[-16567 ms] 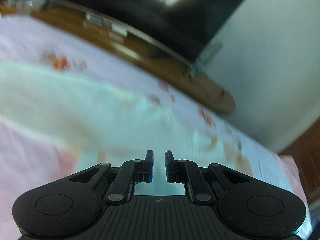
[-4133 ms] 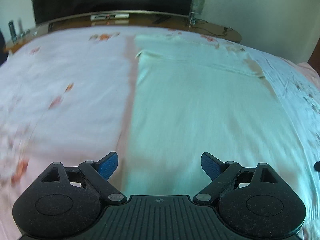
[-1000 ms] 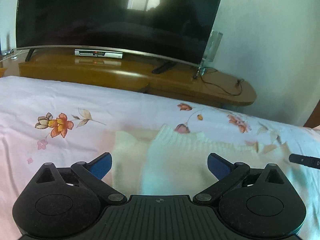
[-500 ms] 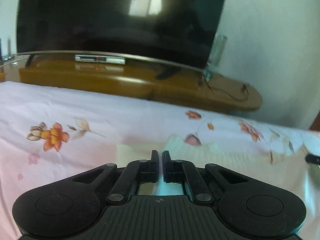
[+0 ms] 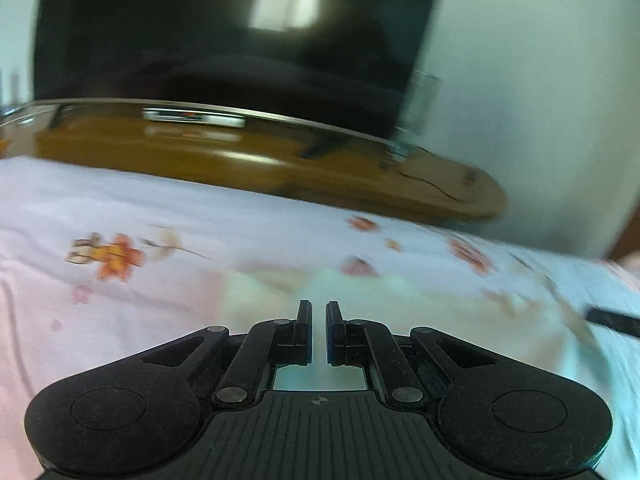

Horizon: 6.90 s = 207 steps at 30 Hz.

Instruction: Fold small clothes

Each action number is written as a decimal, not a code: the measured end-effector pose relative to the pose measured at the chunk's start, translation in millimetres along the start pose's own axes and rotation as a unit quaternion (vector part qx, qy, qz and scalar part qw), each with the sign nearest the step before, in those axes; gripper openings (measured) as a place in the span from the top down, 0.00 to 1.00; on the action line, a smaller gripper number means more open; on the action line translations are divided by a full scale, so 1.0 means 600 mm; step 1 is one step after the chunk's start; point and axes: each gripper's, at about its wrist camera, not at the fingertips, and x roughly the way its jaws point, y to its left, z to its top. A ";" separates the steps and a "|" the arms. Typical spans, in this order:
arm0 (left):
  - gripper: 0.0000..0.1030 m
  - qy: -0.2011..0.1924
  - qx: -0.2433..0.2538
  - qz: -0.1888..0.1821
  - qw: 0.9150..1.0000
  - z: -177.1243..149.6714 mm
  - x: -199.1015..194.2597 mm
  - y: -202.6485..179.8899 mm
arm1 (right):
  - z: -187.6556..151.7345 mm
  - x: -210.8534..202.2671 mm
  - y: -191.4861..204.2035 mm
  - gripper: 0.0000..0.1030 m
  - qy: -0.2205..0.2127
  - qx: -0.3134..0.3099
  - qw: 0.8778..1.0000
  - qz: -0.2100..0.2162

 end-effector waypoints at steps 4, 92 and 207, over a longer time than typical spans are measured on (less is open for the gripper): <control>0.95 0.047 0.030 -0.052 0.997 -0.030 0.003 -0.060 | -0.014 -0.030 0.060 0.78 0.018 -0.022 0.998 0.049; 0.21 0.059 -0.114 -0.042 0.991 -0.072 -0.073 -0.022 | -0.096 -0.069 0.254 0.59 0.055 -0.073 0.994 0.052; 0.36 0.033 -0.155 -0.077 0.984 -0.043 0.008 -0.056 | -0.045 0.019 0.082 0.43 0.096 0.063 0.975 0.191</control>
